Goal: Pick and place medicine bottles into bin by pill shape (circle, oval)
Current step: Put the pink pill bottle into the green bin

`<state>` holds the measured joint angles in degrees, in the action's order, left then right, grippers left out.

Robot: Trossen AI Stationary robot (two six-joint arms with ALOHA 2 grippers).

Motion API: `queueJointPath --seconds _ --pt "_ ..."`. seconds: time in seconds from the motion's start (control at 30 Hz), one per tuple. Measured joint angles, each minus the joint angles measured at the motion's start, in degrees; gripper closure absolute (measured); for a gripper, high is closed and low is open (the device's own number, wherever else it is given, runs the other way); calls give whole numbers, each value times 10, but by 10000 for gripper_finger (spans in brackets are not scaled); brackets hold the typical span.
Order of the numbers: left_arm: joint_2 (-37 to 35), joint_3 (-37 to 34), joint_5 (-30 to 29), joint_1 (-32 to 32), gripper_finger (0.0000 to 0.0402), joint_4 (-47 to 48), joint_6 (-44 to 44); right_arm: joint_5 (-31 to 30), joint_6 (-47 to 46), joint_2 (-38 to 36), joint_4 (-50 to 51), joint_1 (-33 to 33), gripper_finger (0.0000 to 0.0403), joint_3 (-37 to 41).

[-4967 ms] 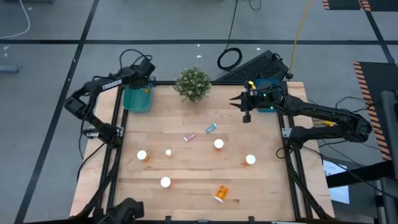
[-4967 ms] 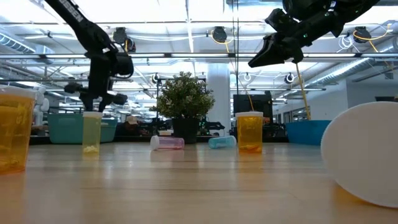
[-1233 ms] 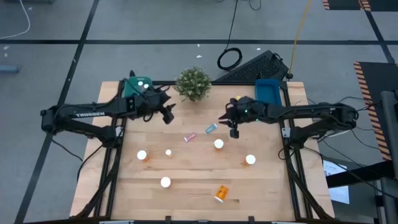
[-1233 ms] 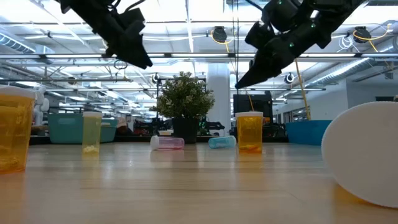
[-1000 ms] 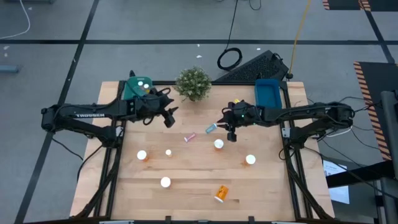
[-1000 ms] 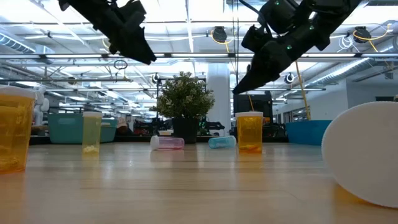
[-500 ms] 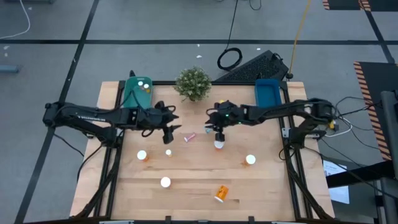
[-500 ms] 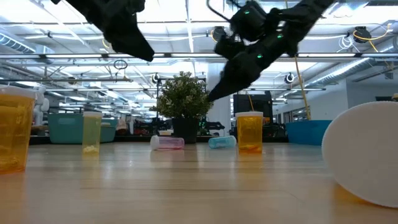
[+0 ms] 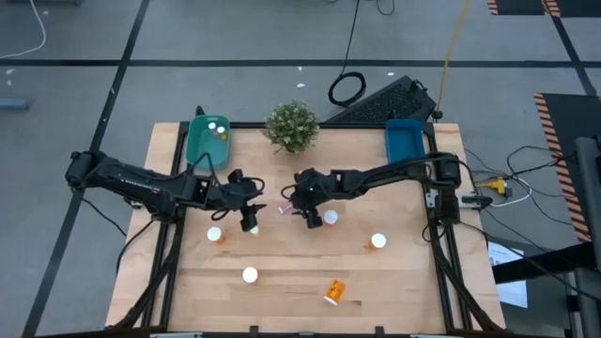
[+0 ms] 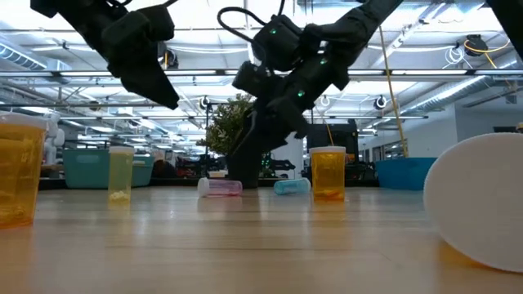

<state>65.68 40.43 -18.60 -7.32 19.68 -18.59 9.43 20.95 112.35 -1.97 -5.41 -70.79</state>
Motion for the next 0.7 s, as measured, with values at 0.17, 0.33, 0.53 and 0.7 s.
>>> queueJointPath --seconds 0.17,0.33,0.53,0.7 --pt "0 0 -14 1 206 -4 -6 14 12 22 -8 -7 195 -2" --pt "0 0 -15 0 206 -5 -6 13 25 40 -19 -12 209 -3" --pt "0 0 -27 1 206 -9 -4 14 39 62 -34 -12 228 -3" --pt "0 0 -30 1 206 -31 28 14 39 65 -38 -12 252 -3"
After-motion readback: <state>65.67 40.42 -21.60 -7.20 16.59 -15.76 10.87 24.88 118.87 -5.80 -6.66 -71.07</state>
